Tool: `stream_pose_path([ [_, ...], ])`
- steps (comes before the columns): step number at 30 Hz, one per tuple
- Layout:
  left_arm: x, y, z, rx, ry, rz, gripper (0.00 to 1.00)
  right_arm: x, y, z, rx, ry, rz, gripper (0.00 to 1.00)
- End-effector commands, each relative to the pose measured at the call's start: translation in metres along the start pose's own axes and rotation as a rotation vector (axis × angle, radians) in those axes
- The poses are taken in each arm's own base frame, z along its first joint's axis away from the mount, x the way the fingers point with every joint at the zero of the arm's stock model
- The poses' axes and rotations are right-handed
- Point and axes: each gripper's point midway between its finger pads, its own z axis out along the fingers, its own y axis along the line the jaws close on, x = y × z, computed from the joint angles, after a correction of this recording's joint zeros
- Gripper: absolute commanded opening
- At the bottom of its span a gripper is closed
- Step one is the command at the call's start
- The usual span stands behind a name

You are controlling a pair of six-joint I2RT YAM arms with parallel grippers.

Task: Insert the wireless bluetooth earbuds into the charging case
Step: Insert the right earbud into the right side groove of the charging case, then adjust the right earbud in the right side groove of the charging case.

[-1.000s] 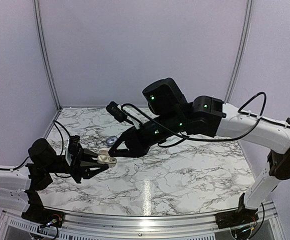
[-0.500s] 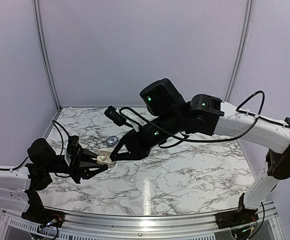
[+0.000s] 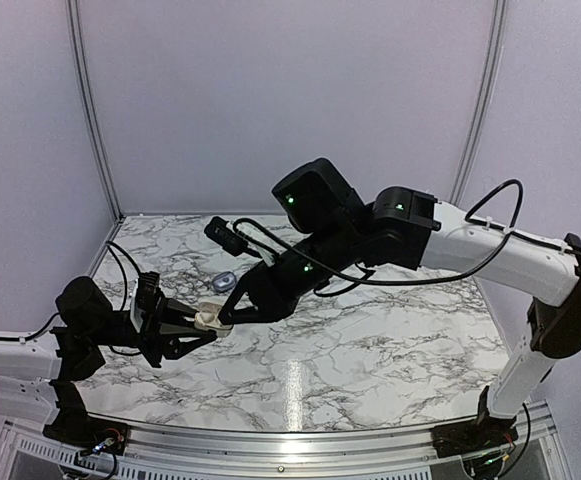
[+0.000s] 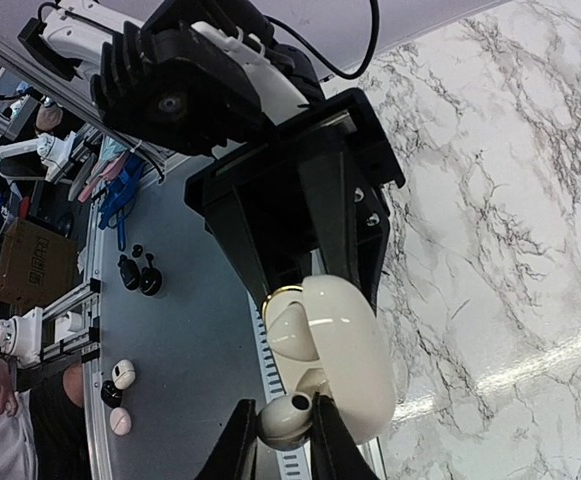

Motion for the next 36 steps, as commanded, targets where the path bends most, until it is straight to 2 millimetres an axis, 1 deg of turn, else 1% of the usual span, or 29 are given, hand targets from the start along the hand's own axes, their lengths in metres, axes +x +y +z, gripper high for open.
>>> stream_pose_path([
  [1,-0.030,-0.007,0.002,0.036,-0.078,0.071,0.00,0.000,-0.005,0.001,0.025,0.025,0.006,0.20],
  [8,-0.029,-0.008,0.003,0.044,-0.074,0.064,0.00,-0.003,-0.010,0.001,0.040,0.015,0.010,0.22],
  [15,-0.030,-0.009,0.003,0.051,-0.075,0.058,0.00,-0.006,-0.013,-0.002,0.055,0.005,0.010,0.28],
  [21,-0.031,-0.009,0.004,0.050,-0.076,0.055,0.00,-0.010,-0.013,-0.006,0.064,-0.016,0.005,0.29],
  [25,-0.031,-0.007,0.004,0.033,-0.080,0.052,0.00,-0.015,-0.007,-0.014,0.055,-0.050,-0.014,0.31],
  [28,-0.031,-0.005,0.003,0.023,-0.080,0.051,0.00,-0.020,0.002,-0.023,0.035,-0.089,-0.048,0.34],
  [30,-0.031,-0.004,0.003,0.018,-0.081,0.048,0.00,-0.023,0.013,-0.026,0.007,-0.111,-0.078,0.35],
  [33,-0.031,-0.003,0.003,0.011,-0.082,0.044,0.00,-0.027,0.023,-0.031,-0.021,-0.135,-0.112,0.36],
  [36,-0.032,-0.002,0.003,0.010,-0.084,0.043,0.00,-0.028,0.026,-0.035,-0.030,-0.152,-0.132,0.36],
])
